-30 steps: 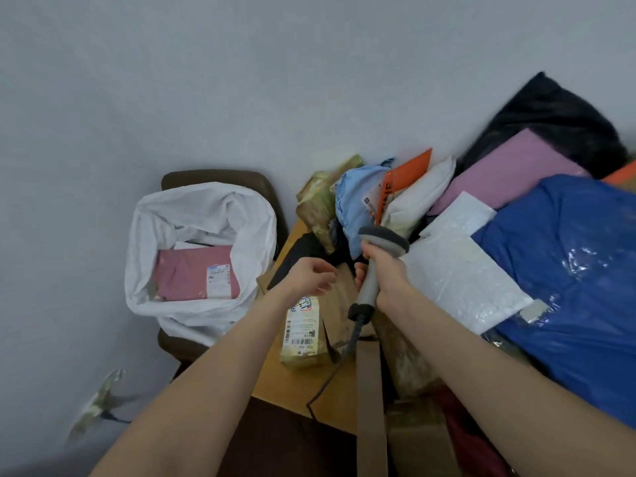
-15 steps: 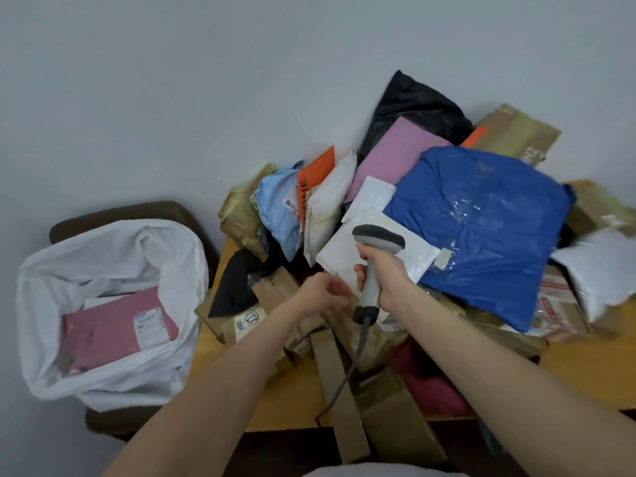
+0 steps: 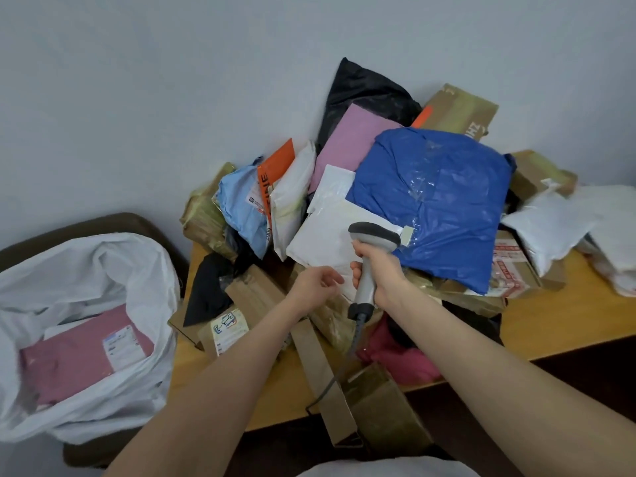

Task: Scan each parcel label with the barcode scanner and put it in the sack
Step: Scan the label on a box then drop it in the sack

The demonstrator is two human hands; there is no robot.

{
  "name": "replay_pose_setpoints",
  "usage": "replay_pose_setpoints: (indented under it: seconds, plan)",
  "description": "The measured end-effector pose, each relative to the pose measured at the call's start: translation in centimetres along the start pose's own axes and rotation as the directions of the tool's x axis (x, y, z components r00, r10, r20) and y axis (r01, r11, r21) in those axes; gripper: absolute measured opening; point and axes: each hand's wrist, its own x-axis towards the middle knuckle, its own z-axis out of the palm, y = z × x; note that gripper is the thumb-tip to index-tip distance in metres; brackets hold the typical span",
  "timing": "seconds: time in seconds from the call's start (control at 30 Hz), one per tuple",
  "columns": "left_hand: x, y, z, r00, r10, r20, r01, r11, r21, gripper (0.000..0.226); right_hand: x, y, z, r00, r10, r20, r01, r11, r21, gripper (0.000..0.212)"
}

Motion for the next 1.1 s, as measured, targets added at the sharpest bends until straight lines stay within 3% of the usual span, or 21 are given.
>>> replay_pose_setpoints:
  seconds: [0.23,0.4,0.53,0.67,0.8,0.9,1.0,1.1]
  plan:
    - [0.7,-0.1,-0.2,0.998,0.055,-0.044,-0.046,0.981,0.189,0.027,-0.1,0.0,-0.8,0.998,0.0,-0.062,0.002,0.999,0.039,0.036]
    - [1.1,-0.2,-1.3,0.995,0.068,-0.068,-0.054,0.981,0.187,0.025,0.1,-0.3,-0.9,0.996,-0.002,-0.093,0.004,1.0,0.02,0.037]
    - [0.9,-1.0,-2.4,0.998,0.058,-0.023,-0.052,0.98,0.194,0.017,0.2,0.0,-0.1,0.997,0.018,-0.078,-0.021,0.999,-0.036,0.03]
    - [0.4,-2.7,-3.9,0.997,0.011,-0.079,0.003,0.985,0.173,0.019,0.3,0.7,1.7,0.999,0.029,-0.033,-0.032,0.994,-0.101,0.026]
    - [-1.0,-4.2,-5.1,0.997,0.0,-0.078,0.022,0.957,0.288,0.025,0.2,1.9,3.3,0.998,0.063,0.019,-0.059,0.981,-0.183,0.024]
    - [-2.6,-4.3,-5.5,0.98,0.113,0.166,-0.183,0.843,0.505,0.038,0.3,2.8,4.1,0.997,0.078,0.029,-0.07,0.975,-0.212,0.022]
    - [-4.1,-4.6,-4.7,0.875,0.2,0.44,-0.472,0.547,0.691,0.06,0.2,3.4,4.5,0.995,0.1,0.029,-0.09,0.967,-0.24,0.022]
    - [-4.8,-5.2,-2.6,0.824,0.199,0.53,-0.562,0.391,0.728,0.071,-0.1,3.8,4.3,0.992,0.114,0.051,-0.097,0.962,-0.256,0.022]
